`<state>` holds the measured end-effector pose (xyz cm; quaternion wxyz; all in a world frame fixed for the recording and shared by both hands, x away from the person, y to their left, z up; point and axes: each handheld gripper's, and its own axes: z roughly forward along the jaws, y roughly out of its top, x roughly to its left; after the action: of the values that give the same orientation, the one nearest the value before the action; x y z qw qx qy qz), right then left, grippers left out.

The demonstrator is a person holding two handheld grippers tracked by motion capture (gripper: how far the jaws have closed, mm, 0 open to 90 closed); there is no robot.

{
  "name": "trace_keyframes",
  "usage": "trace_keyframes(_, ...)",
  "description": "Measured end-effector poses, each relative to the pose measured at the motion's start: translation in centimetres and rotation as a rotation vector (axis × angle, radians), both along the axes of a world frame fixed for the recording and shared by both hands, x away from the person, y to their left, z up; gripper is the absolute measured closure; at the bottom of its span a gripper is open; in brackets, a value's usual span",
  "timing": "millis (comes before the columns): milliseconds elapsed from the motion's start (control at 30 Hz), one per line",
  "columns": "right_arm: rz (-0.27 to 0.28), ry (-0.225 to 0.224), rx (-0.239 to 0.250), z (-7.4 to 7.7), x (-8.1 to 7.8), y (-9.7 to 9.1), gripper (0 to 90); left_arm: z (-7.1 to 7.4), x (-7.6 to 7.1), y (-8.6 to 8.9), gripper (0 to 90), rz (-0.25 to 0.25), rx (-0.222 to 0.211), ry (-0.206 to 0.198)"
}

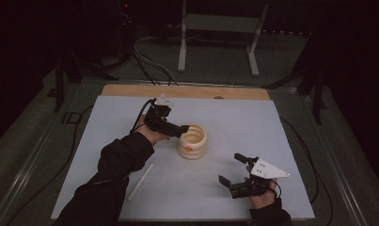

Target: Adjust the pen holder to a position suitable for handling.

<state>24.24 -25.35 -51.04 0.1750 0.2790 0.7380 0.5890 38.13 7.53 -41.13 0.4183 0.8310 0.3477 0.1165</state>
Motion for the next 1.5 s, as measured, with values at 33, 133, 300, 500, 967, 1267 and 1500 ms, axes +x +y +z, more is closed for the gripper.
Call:
trace_keyframes(33, 0.003, 0.002, -0.003, 0.0, 0.0, 0.1, 0.0, 0.0, 0.0, 0.2, 0.2, -0.002, -0.004, 0.0)
trace_keyframes(133, 0.003, 0.003, -0.005, -0.1, 0.0, 0.0, 0.0, 0.1, -0.1, 0.7, 0.2, 0.005, -0.006, -0.01)
trace_keyframes(300, -0.002, 0.003, 0.003, -0.1, -0.1, -0.2, 0.0, 0.1, -0.4, 1.6, 0.2, 0.008, 0.007, -0.043)
trace_keyframes(500, 0.0, 0.001, -0.001, 0.0, -0.1, -0.2, 0.0, 0.5, -0.9, 2.7, 0.2, -0.001, -0.004, -0.055)
trace_keyframes(967, 0.012, 0.003, -0.002, 0.0, -0.2, 0.0, 0.0, 0.7, -3.2, 5.5, 0.2, -0.01, 0.016, -0.066)
trace_keyframes(1267, 0.02, 0.005, 0.005, 0.0, -0.2, 0.0, 0.0, 0.9, -4.8, 6.9, 0.2, -0.025, 0.002, -0.072)
trace_keyframes(1500, 0.021, 0.006, 0.005, 0.0, -0.2, 0.0, 0.0, 0.4, -5.8, 7.8, 0.2, -0.031, 0.004, -0.066)
